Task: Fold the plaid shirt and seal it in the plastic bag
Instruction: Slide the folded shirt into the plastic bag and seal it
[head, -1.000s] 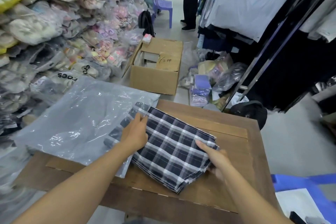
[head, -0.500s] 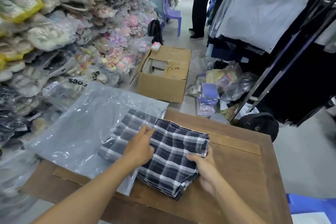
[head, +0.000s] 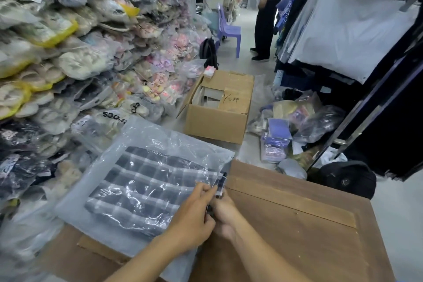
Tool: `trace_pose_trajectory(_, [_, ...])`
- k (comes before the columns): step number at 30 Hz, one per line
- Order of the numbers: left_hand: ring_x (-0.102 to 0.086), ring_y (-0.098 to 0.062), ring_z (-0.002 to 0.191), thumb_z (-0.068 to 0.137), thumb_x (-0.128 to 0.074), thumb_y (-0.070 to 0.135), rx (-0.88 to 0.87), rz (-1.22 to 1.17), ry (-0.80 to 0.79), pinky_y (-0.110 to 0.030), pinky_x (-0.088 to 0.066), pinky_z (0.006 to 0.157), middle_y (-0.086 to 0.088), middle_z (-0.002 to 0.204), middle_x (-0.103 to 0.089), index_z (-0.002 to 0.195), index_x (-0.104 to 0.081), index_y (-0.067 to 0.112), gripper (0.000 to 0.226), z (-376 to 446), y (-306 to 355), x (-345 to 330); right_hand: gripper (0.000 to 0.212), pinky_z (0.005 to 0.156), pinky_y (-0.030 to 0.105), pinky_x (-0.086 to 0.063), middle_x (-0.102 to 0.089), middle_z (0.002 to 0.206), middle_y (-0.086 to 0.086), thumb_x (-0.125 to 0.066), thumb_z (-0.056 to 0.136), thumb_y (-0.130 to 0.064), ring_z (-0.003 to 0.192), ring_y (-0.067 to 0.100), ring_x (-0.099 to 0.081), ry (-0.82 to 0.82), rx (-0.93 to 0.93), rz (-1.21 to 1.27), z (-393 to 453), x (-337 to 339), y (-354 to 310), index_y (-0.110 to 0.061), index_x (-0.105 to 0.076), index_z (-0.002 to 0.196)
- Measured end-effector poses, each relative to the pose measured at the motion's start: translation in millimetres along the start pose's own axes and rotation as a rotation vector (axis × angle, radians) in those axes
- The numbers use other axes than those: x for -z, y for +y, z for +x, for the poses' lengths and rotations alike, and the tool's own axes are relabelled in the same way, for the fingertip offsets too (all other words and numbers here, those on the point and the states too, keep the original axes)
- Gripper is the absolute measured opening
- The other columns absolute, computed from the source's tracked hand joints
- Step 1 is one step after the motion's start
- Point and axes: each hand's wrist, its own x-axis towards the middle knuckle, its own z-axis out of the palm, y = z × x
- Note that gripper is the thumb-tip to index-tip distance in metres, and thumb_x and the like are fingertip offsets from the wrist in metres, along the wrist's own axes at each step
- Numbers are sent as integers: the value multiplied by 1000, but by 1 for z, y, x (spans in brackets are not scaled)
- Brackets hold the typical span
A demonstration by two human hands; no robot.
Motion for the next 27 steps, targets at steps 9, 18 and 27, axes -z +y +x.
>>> trace_pose_trajectory(9, [-56, -9, 80, 80, -54, 15, -48, -78, -49, -19, -48, 73, 21, 119, -39, 147, -44, 25, 69, 5, 15, 1, 29, 42, 22, -41, -54, 48, 4, -45, 96, 2, 44, 14, -53, -145, -101, -299, 4, 11, -18, -15, -59, 76])
trace_pose_trajectory(18, [-58, -10, 76, 79, -58, 16, -104, -39, -176, -26, -52, 76, 17, 110, -39, 147, -44, 20, 69, 13, 39, -7, 26, 73, 35, -63, -69, 89, 6, -62, 97, -40, 76, 20, -69, 399, 217, -432, 19, 77, -87, -13, -61, 97])
trace_pose_trajectory(27, [-50, 3, 72, 90, -58, 20, -214, 3, -268, -26, -44, 84, 0, 113, -58, 134, -56, 19, 44, 45, 67, -15, 42, 60, 36, -35, -44, 54, 2, -53, 100, -42, 54, 20, -42, 530, 369, -510, 40, 95, -94, -11, -56, 72])
